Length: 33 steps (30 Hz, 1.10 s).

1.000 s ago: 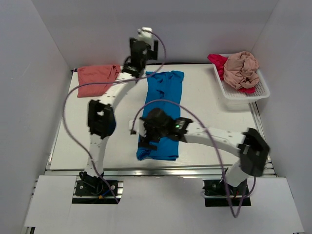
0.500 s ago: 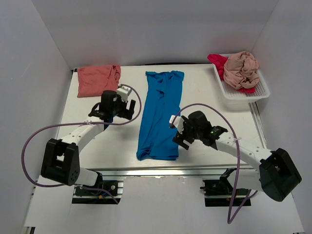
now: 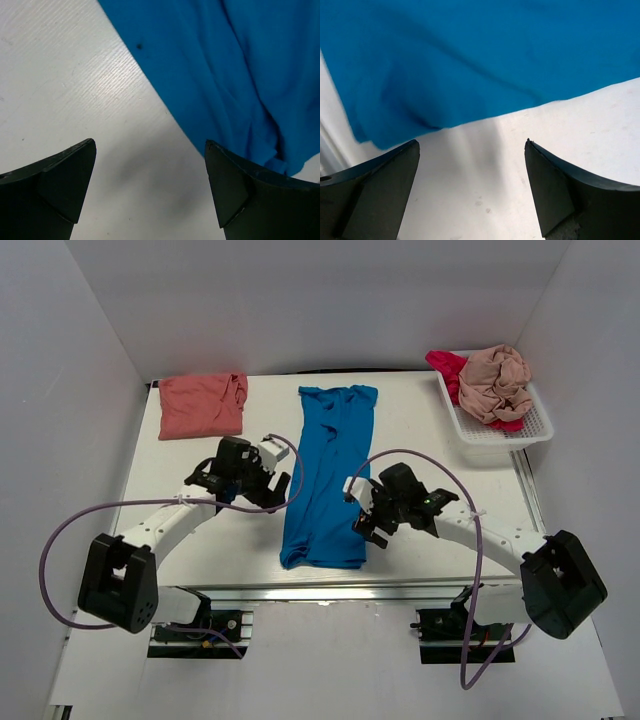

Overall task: Fold and stack the t-shirts
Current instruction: Rotate the tshirt 100 degrees

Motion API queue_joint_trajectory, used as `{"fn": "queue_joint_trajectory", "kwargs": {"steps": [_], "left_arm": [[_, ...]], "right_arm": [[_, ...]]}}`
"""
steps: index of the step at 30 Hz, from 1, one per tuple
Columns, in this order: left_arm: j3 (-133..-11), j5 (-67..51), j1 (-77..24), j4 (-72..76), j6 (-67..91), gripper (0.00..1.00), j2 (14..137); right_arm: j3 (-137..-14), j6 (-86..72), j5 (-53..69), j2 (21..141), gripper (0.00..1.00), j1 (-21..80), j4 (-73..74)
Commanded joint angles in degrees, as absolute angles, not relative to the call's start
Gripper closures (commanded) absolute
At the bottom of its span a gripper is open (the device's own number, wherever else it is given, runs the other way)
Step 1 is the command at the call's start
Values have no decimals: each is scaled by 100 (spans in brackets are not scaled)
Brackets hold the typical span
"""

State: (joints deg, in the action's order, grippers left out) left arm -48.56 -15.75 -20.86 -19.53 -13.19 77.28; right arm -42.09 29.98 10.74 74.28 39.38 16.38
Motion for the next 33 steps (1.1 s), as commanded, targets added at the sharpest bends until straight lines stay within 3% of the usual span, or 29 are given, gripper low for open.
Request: {"fn": "queue_joint_trajectory", "kwargs": {"steps": [1, 5, 13, 15, 16, 20, 29, 33], "left_arm": [[-4992, -1504, -2206, -2390, -1555, 2, 7330], [-5177, -1433, -2373, -2786, -1503, 2, 7532], [-4993, -1511, -2821, -2593, -1020, 2, 7321], [-4826, -1547, -2891, -2401, -923, 7, 7304], [-4642, -1442, -2987, -2304, -923, 14, 7312], [-4421, -293, -3094, -1619, -1098, 24, 7567], [-4228, 1571, -3129, 561, -1203, 22, 8243], [-3781, 1312, -2121, 1754, -698, 13, 8218]], "right_arm": [[-4227, 3242, 1518, 7251, 11, 3937, 2414], [-4272, 3208, 2117, 7295, 11, 3955, 2786], [-4026, 3041, 1961, 7374, 11, 4587, 2628], [-3921, 3058, 1899, 7330, 11, 4676, 2366], [-3868, 3032, 1742, 7295, 11, 4676, 2216], [-3639, 2997, 1109, 6979, 11, 4676, 1425], [-3708, 2839, 677, 7066, 11, 4159, 362], [-3736, 2488, 922, 7059, 11, 3342, -200]]}}
